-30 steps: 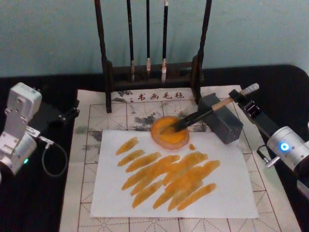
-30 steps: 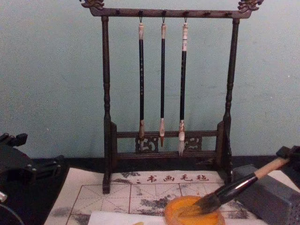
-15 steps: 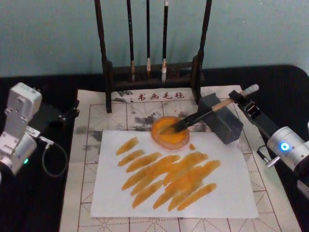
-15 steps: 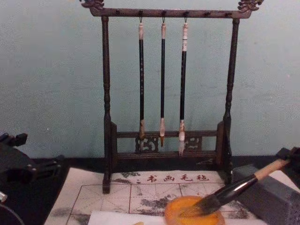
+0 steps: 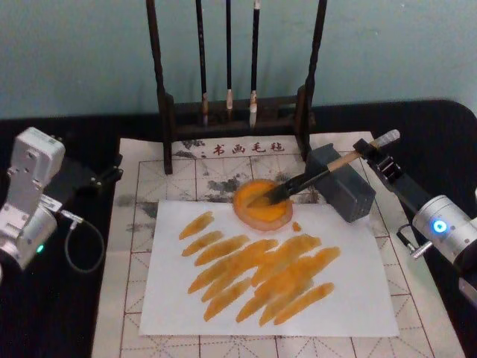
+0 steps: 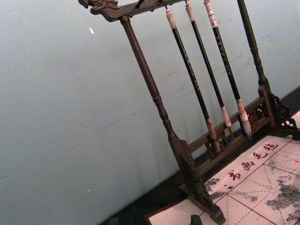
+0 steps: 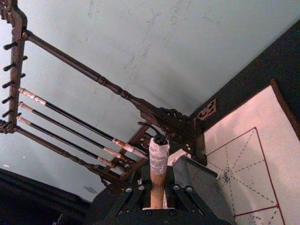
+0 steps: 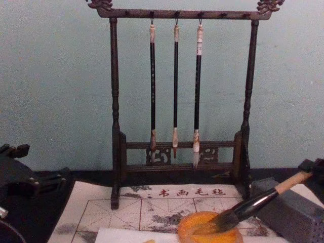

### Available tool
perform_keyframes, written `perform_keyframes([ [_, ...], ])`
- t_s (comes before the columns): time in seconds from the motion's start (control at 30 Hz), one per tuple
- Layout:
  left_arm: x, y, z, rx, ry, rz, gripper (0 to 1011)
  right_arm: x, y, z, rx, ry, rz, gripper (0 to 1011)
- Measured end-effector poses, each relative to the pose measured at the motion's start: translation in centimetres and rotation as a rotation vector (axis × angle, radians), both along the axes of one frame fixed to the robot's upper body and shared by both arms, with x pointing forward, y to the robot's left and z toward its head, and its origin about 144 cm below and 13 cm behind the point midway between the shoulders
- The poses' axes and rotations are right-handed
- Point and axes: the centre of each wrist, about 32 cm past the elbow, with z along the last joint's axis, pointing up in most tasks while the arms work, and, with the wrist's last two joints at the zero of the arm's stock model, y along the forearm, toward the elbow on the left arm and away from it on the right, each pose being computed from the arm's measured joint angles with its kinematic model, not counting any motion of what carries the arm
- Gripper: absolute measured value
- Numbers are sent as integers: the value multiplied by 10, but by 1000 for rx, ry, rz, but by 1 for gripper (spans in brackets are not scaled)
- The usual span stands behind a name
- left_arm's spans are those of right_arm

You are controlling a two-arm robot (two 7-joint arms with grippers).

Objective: Pick up the brush from the inkstone, write on the paper, then place the brush back to its original position.

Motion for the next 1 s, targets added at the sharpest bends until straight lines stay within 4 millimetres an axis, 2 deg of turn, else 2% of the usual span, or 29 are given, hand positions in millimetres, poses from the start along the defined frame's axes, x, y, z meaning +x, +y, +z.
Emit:
perform_keyframes([
  [0.13,0,0,0,0,0,0,1001,0,0,0,0,-1,0,194],
  [0.27,0,0,0,0,0,0,1001,0,0,0,0,-1,0,249],
  [0.37,0,0,0,0,0,0,1001,0,0,0,0,-1,0,371],
  [0.47,0,0,0,0,0,0,1001,0,0,0,0,-1,0,429],
  [0.57,0,0,0,0,0,0,1001,0,0,0,0,-2,-1,569],
  [0.6,0,0,0,0,0,0,1001,0,0,0,0,-1,0,569],
  [0.7,0,0,0,0,0,0,1001,0,0,0,0,-2,-1,687],
  [1.0,0,0,0,0,0,0,1001,0,0,0,0,-1,-1,926],
])
